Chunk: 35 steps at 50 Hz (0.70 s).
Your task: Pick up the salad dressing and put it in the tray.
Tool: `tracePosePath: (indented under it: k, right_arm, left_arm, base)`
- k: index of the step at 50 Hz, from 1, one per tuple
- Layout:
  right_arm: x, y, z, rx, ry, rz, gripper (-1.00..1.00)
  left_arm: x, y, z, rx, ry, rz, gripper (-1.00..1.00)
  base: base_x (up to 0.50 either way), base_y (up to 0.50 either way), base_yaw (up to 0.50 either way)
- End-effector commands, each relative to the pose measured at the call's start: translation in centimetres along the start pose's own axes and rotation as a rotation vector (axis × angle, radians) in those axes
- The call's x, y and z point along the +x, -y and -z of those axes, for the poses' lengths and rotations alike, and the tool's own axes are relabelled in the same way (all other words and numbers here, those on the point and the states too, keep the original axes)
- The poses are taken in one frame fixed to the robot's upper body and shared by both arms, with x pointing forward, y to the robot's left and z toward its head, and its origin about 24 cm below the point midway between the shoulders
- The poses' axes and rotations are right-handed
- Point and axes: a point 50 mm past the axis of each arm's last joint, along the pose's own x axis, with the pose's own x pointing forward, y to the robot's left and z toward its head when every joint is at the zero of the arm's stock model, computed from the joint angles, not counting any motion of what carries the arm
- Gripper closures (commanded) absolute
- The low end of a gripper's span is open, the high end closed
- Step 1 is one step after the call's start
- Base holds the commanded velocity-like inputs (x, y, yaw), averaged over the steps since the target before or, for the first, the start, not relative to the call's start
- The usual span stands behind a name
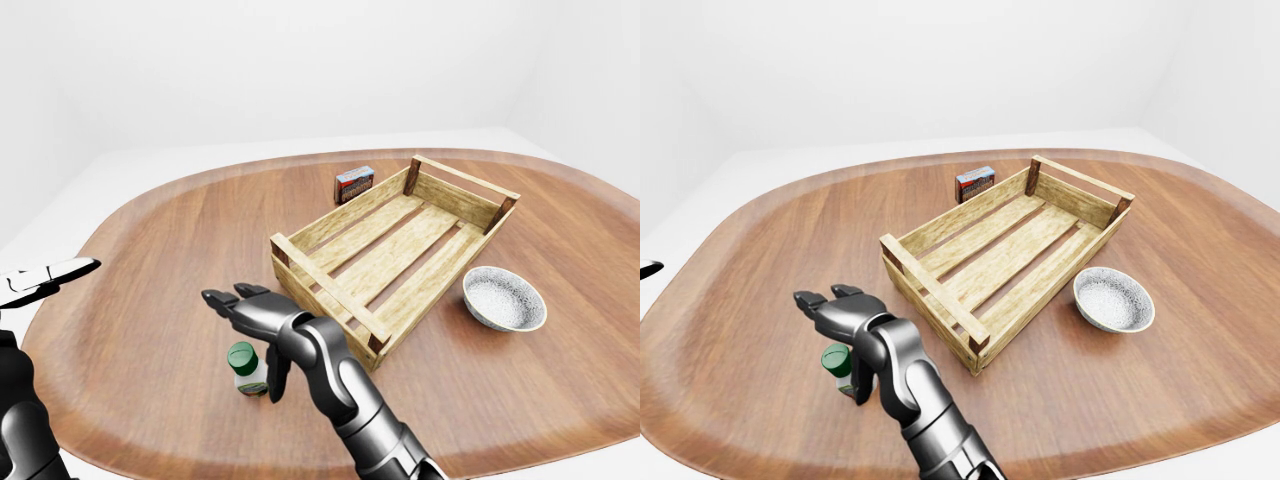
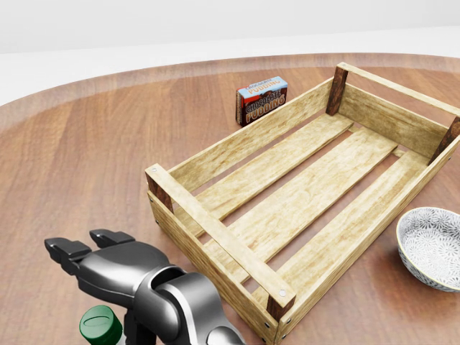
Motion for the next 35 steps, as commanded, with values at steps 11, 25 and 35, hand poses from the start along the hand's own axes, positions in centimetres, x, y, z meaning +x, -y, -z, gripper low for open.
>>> tracePosePath:
  k: [11, 25, 35]
  right_arm:
    - [1.1, -1.0, -0.3, 0.087, 0.073, -0.088, -1.00]
    - [2.1, -1.5, 0.7, 0.108, 0.038, -0.145, -1.00]
    - [2.8, -1.5, 1.7, 0.009, -0.054, -0.181, -1.00]
  left_arm:
    - [0.0, 0.1, 0.1, -0.008, -0.005, 0.001, -1.00]
    - [-0.1, 0.1, 0.3, -0.014, -0.013, 0.005, -1.00]
    - [0.0, 0.0, 0.4, -0.026, -0.018, 0.001, -1.00]
  base:
    - [0.00, 0.00, 0.00]
    - [0.00, 0.00, 0.00]
    - [0.00, 0.00, 0.00]
